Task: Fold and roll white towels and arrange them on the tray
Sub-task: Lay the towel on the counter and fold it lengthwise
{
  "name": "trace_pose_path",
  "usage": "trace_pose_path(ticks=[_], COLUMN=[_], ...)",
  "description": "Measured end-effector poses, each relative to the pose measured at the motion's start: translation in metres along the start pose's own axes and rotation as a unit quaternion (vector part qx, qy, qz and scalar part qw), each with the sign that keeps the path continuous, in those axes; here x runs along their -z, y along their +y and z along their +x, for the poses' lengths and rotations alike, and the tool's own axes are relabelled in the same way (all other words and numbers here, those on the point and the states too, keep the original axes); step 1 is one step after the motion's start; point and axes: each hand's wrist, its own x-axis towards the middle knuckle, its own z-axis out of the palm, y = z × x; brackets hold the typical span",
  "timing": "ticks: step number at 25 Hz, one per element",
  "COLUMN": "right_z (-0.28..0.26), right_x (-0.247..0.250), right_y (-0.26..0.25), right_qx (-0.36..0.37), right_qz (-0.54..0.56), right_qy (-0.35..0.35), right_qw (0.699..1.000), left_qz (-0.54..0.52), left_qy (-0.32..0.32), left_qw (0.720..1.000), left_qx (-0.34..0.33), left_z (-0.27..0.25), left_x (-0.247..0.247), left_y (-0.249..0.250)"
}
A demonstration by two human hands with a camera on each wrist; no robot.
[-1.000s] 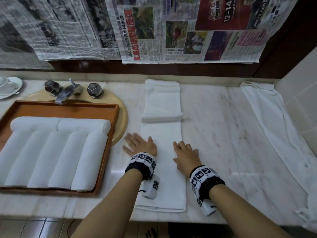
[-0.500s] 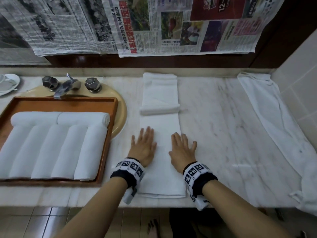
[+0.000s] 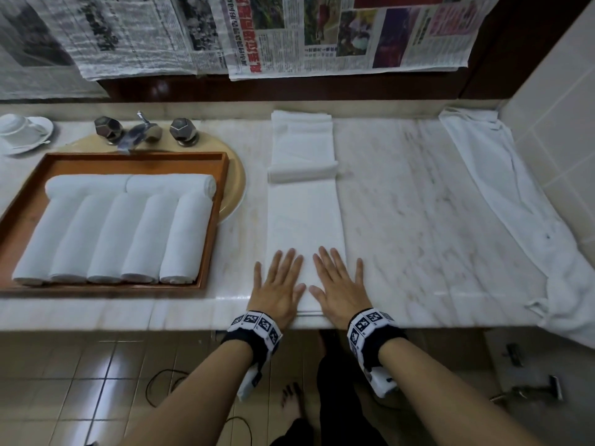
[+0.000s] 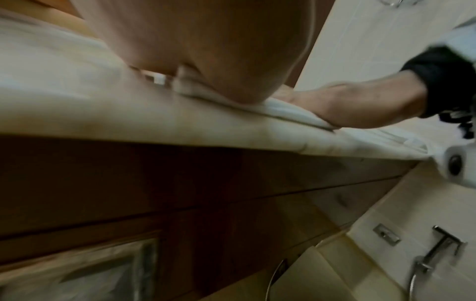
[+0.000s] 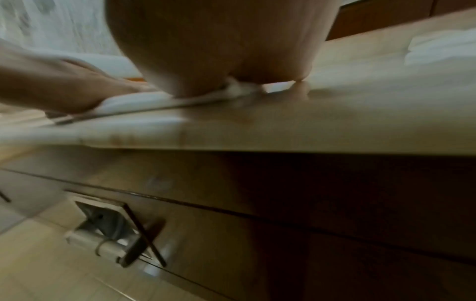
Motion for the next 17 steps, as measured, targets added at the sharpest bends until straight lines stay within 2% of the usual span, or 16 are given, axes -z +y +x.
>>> trace_pose_path(ticks=[3, 6, 7, 9, 10, 11, 13, 14, 17], right_z=[-0.007, -0.007, -0.007, -0.011, -0.014, -0.018, -0.029, -0.034, -0.042], right_x=[0.001, 0.008, 0.011, 0.017, 0.018, 0.018, 0.017, 0.013, 0.008], right_y=[0.018, 0.014, 0.010, 0.005, 0.004, 0.004, 0.005, 0.006, 0.013], right_qx=[-0.045, -0.053, -0.044, 0.019, 0.057, 0.075, 0.072, 0.066, 0.053], right_qz=[-0.007, -0.002, 0.008, 0.054, 0.088, 0.125, 0.158, 0.149, 0.145], right_qy=[0.016, 0.020, 0.032, 0.127, 0.176, 0.193, 0.129, 0.097, 0.117], right_qw=[0.999, 0.998, 0.999, 0.990, 0.979, 0.970, 0.976, 0.982, 0.981], left_qz=[-0.005, 0.005, 0.005, -0.044, -0.089, -0.126, -0.116, -0.097, -0.069], left_qy=[0.009, -0.009, 0.002, 0.073, 0.106, 0.118, 0.082, 0.055, 0.048], left_qw=[0.998, 0.996, 0.996, 0.995, 0.990, 0.985, 0.988, 0.992, 0.996], left_qx=[0.059, 0.086, 0.084, 0.059, 0.030, -0.007, -0.056, -0.059, -0.043], left_z=[-0.010, -0.016, -0.017, -0.018, -0.020, -0.022, -0.030, -0.034, -0.035], left_x=[-0.002, 0.007, 0.012, 0.025, 0.031, 0.033, 0.034, 0.032, 0.028], left_y=[-0.027, -0.036, -0.035, -0.029, -0.025, -0.021, -0.013, -0.010, -0.015])
